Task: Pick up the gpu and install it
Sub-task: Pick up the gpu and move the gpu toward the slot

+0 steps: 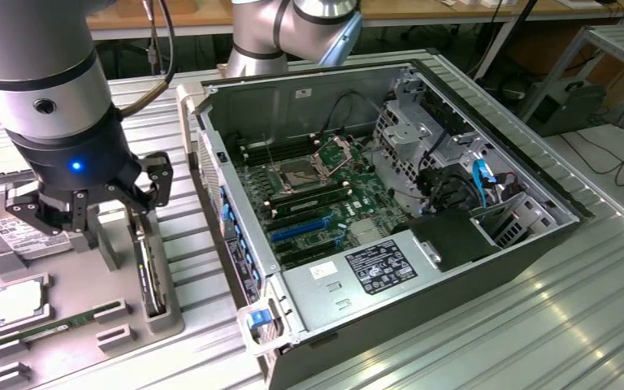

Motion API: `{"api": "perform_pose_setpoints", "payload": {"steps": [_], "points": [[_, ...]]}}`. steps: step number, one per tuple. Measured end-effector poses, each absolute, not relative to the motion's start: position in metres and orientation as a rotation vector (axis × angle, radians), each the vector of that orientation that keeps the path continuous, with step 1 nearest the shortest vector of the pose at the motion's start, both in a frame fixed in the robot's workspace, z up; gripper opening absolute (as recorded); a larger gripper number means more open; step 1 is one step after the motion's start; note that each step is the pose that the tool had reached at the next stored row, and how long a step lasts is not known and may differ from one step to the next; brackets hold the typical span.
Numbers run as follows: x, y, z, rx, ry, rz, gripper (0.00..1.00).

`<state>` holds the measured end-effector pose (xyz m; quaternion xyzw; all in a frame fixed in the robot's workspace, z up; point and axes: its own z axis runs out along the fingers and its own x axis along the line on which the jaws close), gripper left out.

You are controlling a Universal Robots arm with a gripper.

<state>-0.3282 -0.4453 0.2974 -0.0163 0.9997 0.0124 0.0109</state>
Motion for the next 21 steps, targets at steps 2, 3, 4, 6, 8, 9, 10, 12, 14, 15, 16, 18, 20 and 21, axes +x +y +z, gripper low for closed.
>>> {"api": "perform_pose_setpoints", "payload": {"steps": [2,3,4,6,8,9,10,12,14,15,16,18,20,21], "points": [[-0.3281,-0.4454,0.2968,-0.051,3.119,0.028,0.6],[-0.3281,-0.4455,0.2964,-0.051,3.119,0.026,0.6],[-0.3281,-0.4455,0.296,-0.052,3.12,0.026,0.6],[-0.3282,-0.4456,0.2952,-0.054,3.119,0.025,0.6],[-0.3281,-0.4457,0.2945,-0.061,3.119,0.025,0.6],[-0.328,-0.4458,0.2941,-0.075,3.119,0.025,0.6],[-0.328,-0.4459,0.2938,-0.089,3.119,0.025,0.6],[-0.3279,-0.4461,0.2931,-0.122,3.118,0.026,0.6],[-0.3279,-0.4464,0.2925,-0.145,3.117,0.026,0.6],[-0.3279,-0.4467,0.2922,-0.147,3.117,0.026,0.6],[-0.3279,-0.4469,0.2918,-0.147,3.117,0.026,0.6],[-0.3279,-0.4476,0.2911,-0.147,3.117,0.026,0.6],[-0.3279,-0.4479,0.2904,-0.147,3.117,0.026,0.6],[-0.3279,-0.4481,0.29,-0.147,3.117,0.026,0.6]]}}
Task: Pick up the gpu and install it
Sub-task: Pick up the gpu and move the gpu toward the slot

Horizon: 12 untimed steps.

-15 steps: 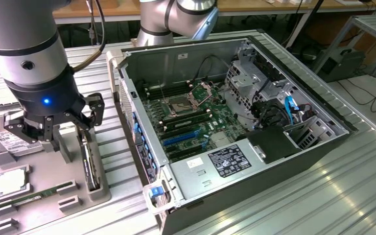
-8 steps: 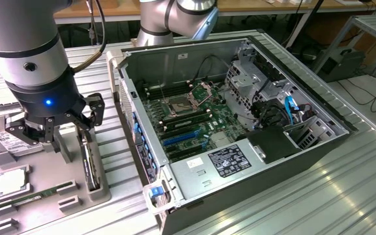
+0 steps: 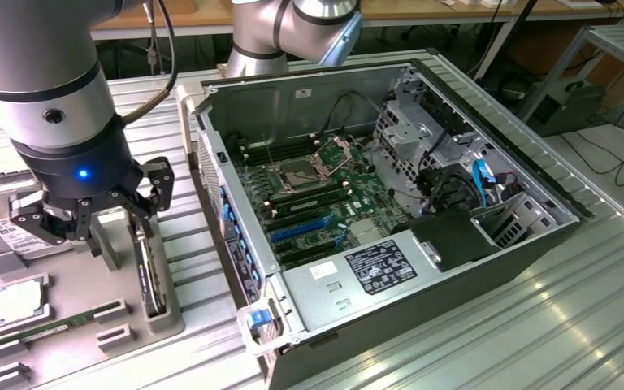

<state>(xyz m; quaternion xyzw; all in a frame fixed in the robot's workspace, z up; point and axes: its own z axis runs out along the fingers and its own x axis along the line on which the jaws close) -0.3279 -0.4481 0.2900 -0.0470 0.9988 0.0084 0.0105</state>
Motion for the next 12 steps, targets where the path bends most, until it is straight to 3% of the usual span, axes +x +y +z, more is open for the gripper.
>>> {"api": "perform_pose_setpoints", "payload": {"steps": [12], "points": [[-0.3279,-0.4504,0.2824,-0.147,3.117,0.026,0.6]]}}
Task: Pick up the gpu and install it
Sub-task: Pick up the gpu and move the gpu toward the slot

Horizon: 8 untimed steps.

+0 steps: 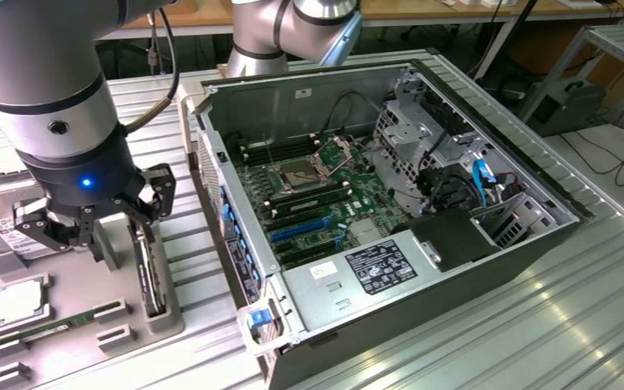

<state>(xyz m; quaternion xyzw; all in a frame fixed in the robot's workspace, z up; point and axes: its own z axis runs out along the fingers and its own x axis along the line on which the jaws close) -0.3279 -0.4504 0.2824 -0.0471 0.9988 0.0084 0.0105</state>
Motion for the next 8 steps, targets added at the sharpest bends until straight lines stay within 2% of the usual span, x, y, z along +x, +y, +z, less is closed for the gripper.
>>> {"api": "perform_pose_setpoints", "payload": {"steps": [8], "points": [[-0.3279,-0.451,0.2786,-0.147,3.117,0.026,0.6]]}}
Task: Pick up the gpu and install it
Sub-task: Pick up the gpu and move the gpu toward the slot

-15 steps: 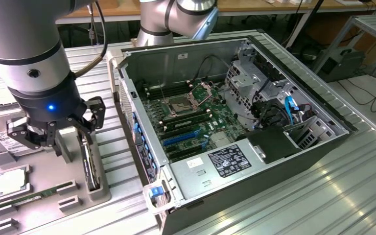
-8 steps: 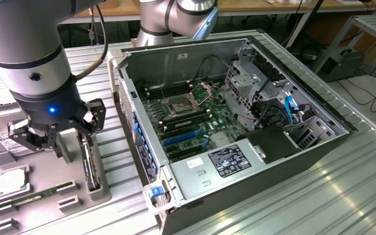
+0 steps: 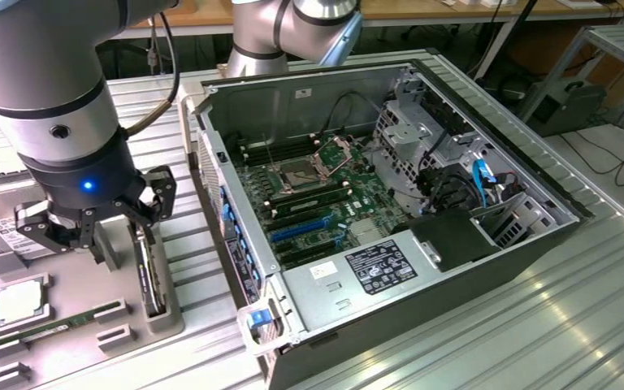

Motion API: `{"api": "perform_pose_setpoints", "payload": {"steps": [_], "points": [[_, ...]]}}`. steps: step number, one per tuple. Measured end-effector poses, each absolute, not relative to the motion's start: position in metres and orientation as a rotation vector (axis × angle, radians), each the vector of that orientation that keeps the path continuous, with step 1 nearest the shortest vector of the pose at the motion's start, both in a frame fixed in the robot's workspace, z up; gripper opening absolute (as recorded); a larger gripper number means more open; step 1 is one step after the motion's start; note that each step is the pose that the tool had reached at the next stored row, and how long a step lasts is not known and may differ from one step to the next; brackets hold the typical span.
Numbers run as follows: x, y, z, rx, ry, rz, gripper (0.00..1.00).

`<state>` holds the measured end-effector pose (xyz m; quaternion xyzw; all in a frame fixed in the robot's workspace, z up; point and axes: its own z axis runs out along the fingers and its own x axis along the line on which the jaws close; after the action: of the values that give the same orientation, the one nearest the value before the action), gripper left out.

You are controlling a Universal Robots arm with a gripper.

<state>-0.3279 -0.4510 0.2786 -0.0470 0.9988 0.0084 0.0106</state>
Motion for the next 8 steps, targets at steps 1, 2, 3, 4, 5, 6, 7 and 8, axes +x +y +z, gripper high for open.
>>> {"api": "perform_pose_setpoints", "payload": {"steps": [1,2,3,4,5,6,7,8], "points": [[-0.3279,-0.4511,0.2777,-0.147,3.117,0.026,0.6],[-0.3279,-0.4512,0.2773,-0.147,3.117,0.026,0.6],[-0.3279,-0.4512,0.2769,-0.147,3.117,0.026,0.6],[-0.3279,-0.4513,0.2764,-0.147,3.117,0.026,0.6],[-0.3279,-0.4514,0.2759,-0.147,3.117,0.026,0.6],[-0.3279,-0.4515,0.2755,-0.147,3.117,0.026,0.6],[-0.3279,-0.4516,0.2751,-0.147,3.117,0.026,0.6],[-0.3279,-0.4516,0.2745,-0.147,3.117,0.026,0.6]]}}
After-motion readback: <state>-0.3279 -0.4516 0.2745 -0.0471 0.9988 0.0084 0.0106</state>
